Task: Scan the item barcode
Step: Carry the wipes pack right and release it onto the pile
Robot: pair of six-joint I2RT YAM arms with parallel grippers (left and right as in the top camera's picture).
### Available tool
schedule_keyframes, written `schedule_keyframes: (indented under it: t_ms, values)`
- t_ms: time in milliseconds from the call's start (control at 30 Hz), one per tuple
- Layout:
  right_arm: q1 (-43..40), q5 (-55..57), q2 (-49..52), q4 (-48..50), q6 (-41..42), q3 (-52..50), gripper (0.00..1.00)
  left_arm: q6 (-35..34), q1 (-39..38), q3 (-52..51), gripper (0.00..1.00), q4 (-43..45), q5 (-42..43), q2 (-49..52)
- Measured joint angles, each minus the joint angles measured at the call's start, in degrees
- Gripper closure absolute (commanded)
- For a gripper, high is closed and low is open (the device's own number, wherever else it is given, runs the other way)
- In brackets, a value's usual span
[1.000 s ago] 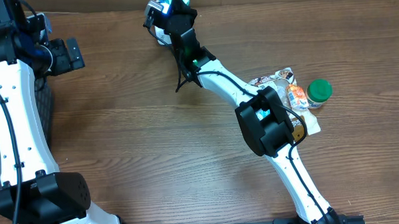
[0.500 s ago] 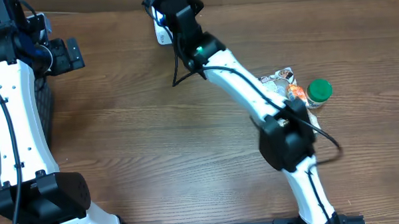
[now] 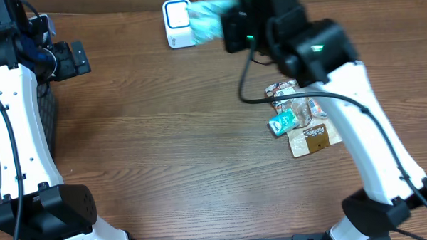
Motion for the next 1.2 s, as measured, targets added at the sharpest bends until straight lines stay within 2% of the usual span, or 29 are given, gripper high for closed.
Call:
schedule_keyframes:
  t_ms: [133,300,433,600,833,1033,1100,1200]
  values:
    - [-5.8,-1.5,-2.2,-12.5,5.5,0.0,0.96,0.0,0.0,0.0,0.00,0.0,0.0,0.0]
    - [-10.9,-2.2,-2.1,-21.4,8.1,-0.4,0.96,0.0,0.0,0.0,0.01,0.0,0.0,0.0]
    - [-15.4,-2.3,-2.1,-23.8,9.0,-3.4,0.96,0.0,0.0,0.0,0.00,0.0,0.0,0.0]
    - [-19.6,-2.4,-2.0,-18.9,9.5,-13.9,0.96,0.0,0.0,0.0,0.00,0.0,0.0,0.0]
    - [-24.2,-2.5,-1.3,-5.6,9.6,-30.3,0.96,0.0,0.0,0.0,0.00,0.0,0.0,0.0]
    - [-27.9,-2.4,-0.5,3.7,9.6,-40.5,0.96,0.0,0.0,0.0,0.00,0.0,0.0,0.0]
    - [-29.0,-2.4,-0.2,5.2,9.7,-43.6,0.92,0.0,0.0,0.0,0.00,0.0,0.0,0.0]
    - [-29.6,-2.5,0.1,5.7,9.7,-46.0,0.78,0.0,0.0,0.0,0.00,0.0,0.0,0.0]
